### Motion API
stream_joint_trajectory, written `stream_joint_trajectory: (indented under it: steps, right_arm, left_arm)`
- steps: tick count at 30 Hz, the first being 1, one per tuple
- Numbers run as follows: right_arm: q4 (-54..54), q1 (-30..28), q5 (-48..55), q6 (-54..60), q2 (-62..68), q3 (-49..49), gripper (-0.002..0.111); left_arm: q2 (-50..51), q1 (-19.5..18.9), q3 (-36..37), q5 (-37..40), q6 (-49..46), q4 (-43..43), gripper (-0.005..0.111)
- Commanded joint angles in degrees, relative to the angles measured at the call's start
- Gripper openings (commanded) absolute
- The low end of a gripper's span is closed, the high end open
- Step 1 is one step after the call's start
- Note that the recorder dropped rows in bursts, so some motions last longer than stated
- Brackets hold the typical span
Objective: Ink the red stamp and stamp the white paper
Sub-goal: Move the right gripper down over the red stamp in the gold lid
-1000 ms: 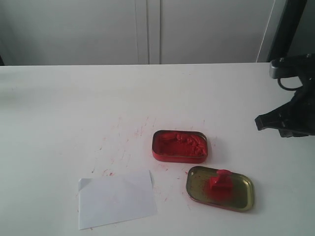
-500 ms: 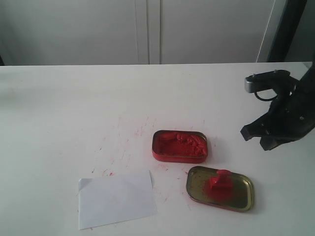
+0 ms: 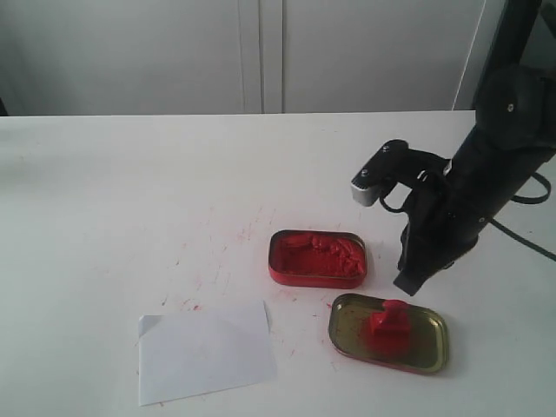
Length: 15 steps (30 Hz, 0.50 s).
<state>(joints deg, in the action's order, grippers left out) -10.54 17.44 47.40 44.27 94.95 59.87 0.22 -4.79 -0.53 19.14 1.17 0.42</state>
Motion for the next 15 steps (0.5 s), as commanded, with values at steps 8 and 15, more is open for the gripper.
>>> stream_joint_trajectory:
  steps: [8, 15]
  right_arm:
    - [-4.25, 0.91, 4.25, 22.95, -0.06, 0.04, 0.026]
    - [-4.51, 1.46, 6.35, 32.5, -0.06, 0.04, 0.04]
  left_arm:
    - [-0.22, -0.23, 0.53, 0.36, -0.02, 0.02, 0.0]
    - [-0.22, -0.23, 0.53, 0.36, -0.02, 0.02, 0.0]
